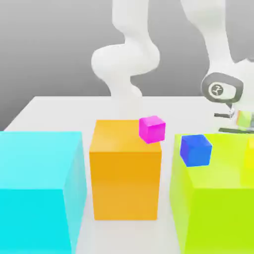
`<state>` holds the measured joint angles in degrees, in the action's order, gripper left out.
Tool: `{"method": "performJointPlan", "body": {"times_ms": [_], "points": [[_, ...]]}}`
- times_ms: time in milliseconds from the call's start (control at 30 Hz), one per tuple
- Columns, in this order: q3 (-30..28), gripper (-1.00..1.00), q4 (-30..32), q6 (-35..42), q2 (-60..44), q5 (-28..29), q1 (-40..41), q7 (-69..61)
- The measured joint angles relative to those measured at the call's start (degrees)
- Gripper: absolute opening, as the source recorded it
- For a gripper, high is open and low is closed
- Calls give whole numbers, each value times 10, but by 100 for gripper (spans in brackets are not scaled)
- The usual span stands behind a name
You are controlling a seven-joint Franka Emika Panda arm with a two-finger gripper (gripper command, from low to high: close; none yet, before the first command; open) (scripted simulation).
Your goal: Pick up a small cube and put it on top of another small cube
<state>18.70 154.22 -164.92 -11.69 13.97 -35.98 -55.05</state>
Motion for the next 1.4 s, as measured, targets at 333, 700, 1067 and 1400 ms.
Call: {"method": "performJointPlan", "body": {"times_ms": [333, 700, 1067, 1400], "points": [[-88, -100, -17, -60, -77, 71, -71, 53], [-2, -100, -43, 70, 93, -124, 8, 11], [-76, -100, -162, 298, 235, -165, 106, 195], [-154, -100, -177, 457, 292, -153, 200, 268]]}}
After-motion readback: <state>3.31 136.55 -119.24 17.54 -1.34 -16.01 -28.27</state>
